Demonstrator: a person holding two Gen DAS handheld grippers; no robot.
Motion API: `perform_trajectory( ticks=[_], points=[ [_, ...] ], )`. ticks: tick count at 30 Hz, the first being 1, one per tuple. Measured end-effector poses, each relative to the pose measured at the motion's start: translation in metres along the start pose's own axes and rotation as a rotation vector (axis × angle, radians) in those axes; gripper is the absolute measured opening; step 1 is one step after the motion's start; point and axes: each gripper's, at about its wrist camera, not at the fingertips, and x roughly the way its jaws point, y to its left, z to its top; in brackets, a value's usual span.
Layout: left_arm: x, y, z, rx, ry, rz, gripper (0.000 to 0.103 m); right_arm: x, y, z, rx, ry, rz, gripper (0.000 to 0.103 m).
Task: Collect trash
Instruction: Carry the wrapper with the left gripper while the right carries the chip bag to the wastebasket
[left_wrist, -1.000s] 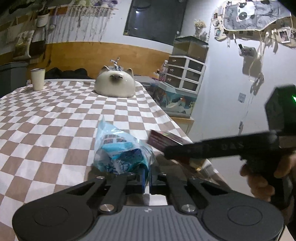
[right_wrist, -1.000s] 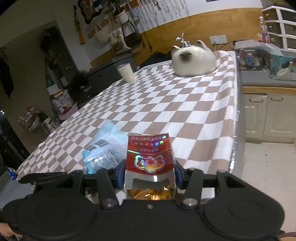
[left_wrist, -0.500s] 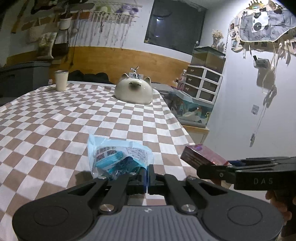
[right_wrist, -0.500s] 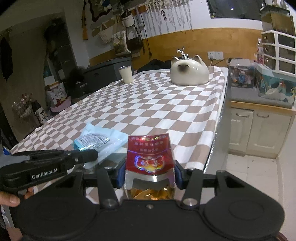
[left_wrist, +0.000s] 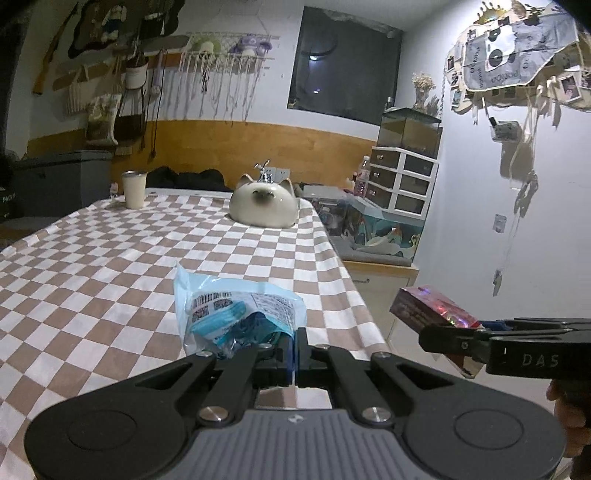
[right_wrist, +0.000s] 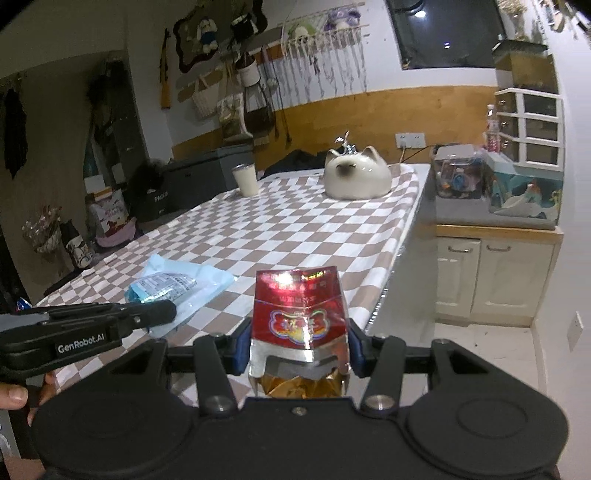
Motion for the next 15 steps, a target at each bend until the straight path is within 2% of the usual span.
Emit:
perform_trajectory(
  ticks=[9, 15],
  points=[
    [-0.022, -0.038, -0.008, 0.023, -0.014, -0.002, 0.0, -0.05, -0.017, -0.013, 0.015, -0.048, -0.053, 0.051],
    [-0.029, -0.07, -0.012, 0.05, -0.023, -0.03, 0.0, -0.082, -0.034, -0.022, 0.031, -0.079, -0.098, 0.051]
  ],
)
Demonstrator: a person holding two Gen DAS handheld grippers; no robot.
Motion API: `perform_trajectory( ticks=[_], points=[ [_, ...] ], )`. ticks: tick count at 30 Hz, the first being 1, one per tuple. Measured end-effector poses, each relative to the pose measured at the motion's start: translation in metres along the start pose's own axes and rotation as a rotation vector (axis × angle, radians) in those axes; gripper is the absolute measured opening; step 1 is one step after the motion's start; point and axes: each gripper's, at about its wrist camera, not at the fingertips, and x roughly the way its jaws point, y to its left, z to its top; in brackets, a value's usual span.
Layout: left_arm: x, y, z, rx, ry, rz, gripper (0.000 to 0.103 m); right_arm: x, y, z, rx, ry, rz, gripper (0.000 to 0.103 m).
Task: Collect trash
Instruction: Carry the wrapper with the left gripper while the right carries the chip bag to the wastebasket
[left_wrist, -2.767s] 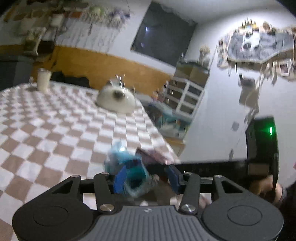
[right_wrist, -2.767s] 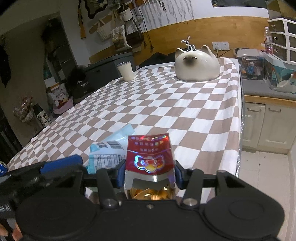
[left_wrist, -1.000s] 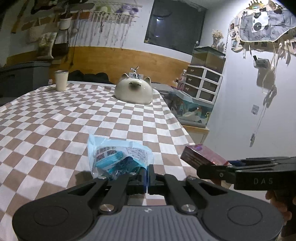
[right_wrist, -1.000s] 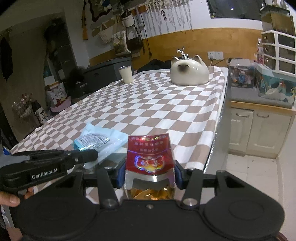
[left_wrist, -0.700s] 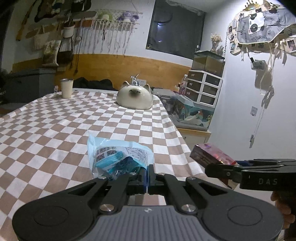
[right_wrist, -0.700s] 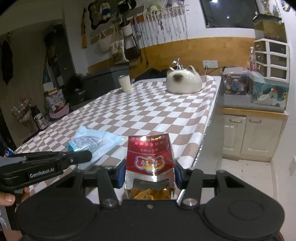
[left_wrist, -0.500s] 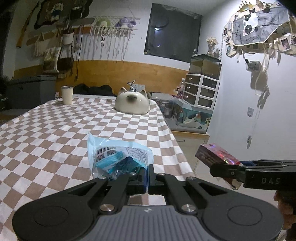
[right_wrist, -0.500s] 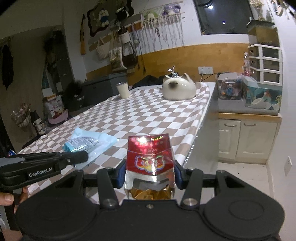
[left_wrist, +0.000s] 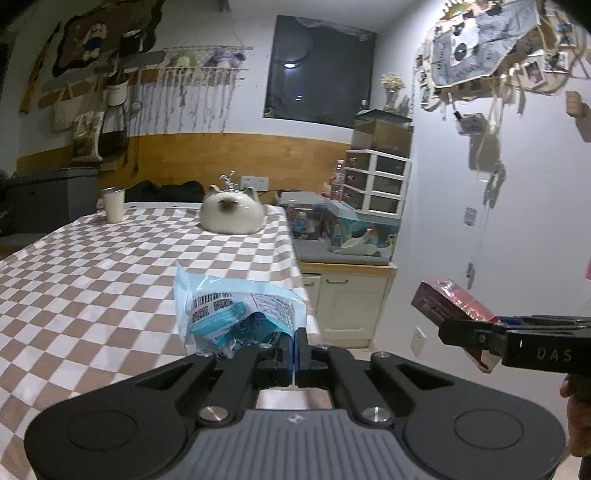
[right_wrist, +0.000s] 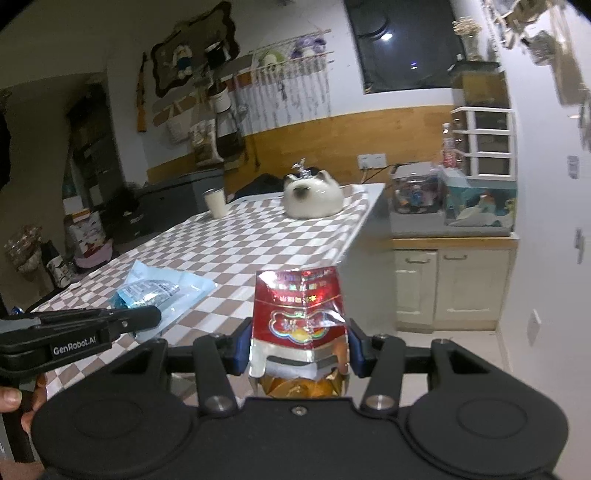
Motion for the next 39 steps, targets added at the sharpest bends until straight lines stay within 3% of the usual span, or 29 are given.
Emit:
perform_trajectory(
  ticks=[20, 26, 39],
  points=[
    [0.013, -0.115, -0.016, 0.111, 0.029, -0.166, 0.0, -0.08, -0.091, -0.031, 0.106, -0.058, -0.136, 0.051],
    [0.039, -0.144, -0.04, 0.125, 0.114, -0.232, 0.0, -0.081, -0.118, -0.053, 0.154, -0.016, -0.178, 0.051],
    [0.123, -0.18, -0.108, 0.099, 0.387, -0.333, 0.0, -0.05, -0.175, -0.116, 0.278, 0.144, -0.242, 0.051]
  ],
)
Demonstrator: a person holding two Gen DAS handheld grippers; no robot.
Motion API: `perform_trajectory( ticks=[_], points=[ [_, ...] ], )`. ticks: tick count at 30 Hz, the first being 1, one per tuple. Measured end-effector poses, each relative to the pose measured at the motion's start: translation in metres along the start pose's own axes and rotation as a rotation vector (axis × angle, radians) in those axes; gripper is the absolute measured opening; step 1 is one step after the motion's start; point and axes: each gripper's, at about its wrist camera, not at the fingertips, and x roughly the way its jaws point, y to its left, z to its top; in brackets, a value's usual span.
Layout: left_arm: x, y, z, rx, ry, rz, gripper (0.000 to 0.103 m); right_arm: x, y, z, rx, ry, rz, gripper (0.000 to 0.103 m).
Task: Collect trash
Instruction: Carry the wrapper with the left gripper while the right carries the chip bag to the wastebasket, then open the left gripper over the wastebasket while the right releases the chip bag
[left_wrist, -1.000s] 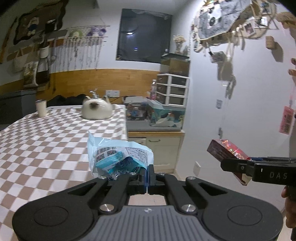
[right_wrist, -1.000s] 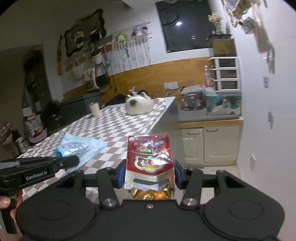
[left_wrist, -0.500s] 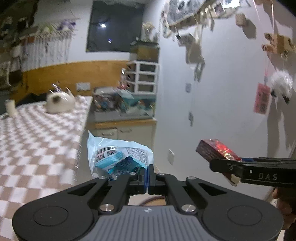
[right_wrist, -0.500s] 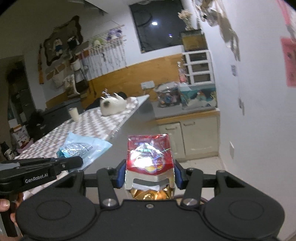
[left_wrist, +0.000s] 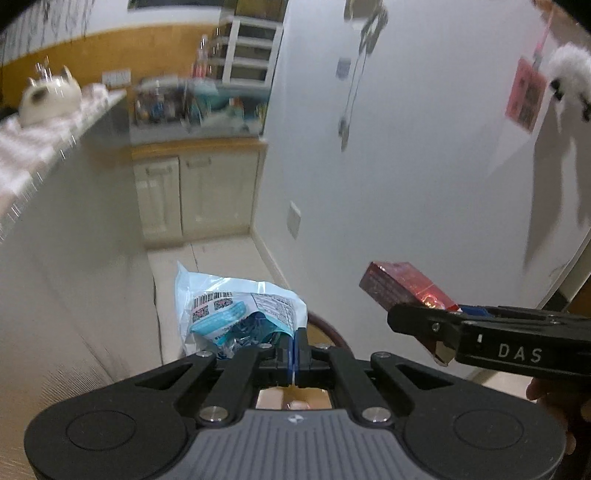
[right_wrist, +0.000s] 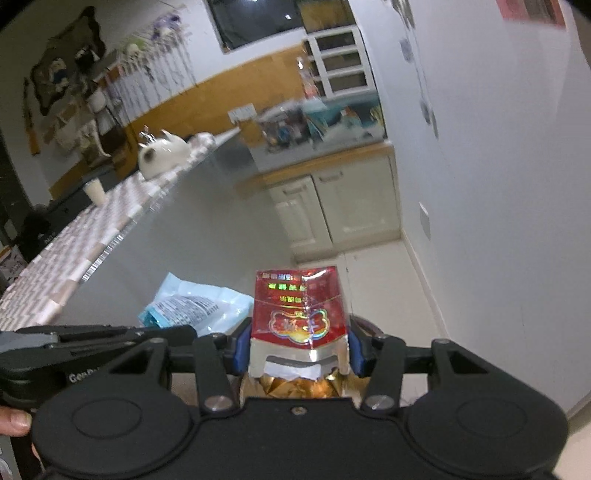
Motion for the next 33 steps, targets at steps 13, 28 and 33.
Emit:
perform_trajectory(
  ticks=[13, 28, 33],
  points=[
    [0.111, 0.025, -0.022, -0.083, 0.286, -0.045, 0.0, 0.059, -0.042, -0.019, 0.075, 0.157, -0.043, 0.051],
    [0.153, 0.053, -0.031, -0.125, 0.396, -0.013, 0.06, 0.117, -0.05, -0.024, 0.079, 0.302, -0.04, 0.051],
    [0.143, 0.056, -0.033, -0.119, 0.382, 0.01, 0.08, 0.135, -0.048, -0.024, 0.062, 0.355, -0.024, 0.052]
  ],
)
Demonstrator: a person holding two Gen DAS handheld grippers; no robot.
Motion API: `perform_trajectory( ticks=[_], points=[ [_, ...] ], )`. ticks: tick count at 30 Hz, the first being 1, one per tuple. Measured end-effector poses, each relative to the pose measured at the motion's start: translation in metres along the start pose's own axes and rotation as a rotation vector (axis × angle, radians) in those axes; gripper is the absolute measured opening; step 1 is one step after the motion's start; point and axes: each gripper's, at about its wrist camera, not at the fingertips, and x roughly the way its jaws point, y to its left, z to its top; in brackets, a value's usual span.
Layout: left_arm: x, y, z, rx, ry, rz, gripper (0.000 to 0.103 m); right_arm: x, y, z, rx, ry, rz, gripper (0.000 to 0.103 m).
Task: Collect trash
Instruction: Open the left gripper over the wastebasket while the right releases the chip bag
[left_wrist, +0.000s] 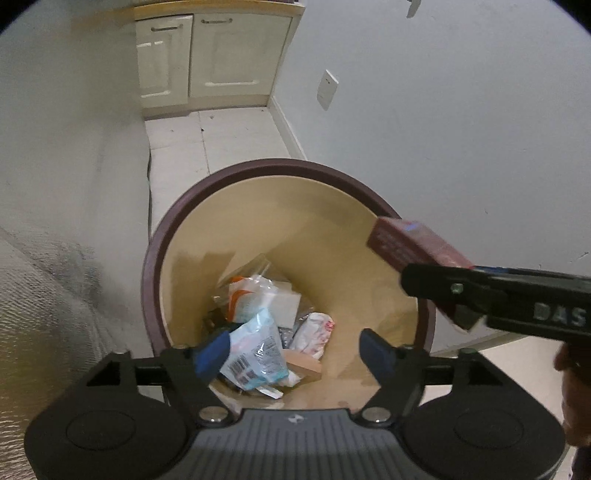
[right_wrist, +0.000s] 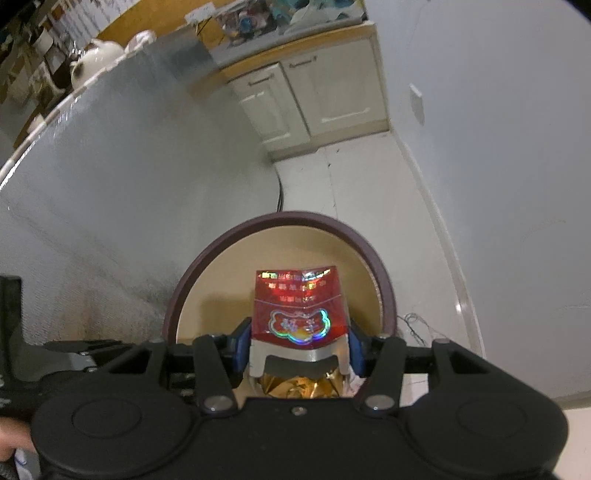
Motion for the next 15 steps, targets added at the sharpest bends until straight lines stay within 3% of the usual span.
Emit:
perform_trajectory(
  ticks=[5, 9, 12, 15],
  points=[
    [-0.006, 0.006, -0.004, -0.013, -0.002, 0.036, 0.096, 0.019, 0.005, 0.009, -0.028, 0.074, 0.006, 0.055],
    [-0.01, 0.01, -0.008, -0.022, 0.008, 0.059, 0.099, 0.027, 0.01, 0.01, -0.065, 0.123, -0.013, 0.057],
    [-0.013, 0.012, -0.009, -0.028, 0.009, 0.07, 0.101, 0.028, 0.013, 0.01, -0.075, 0.151, -0.026, 0.07],
    [-0.017, 0.012, -0.01, -0.029, 0.008, 0.064, 0.103, 0.025, 0.015, 0.008, -0.09, 0.168, -0.029, 0.074]
  ],
)
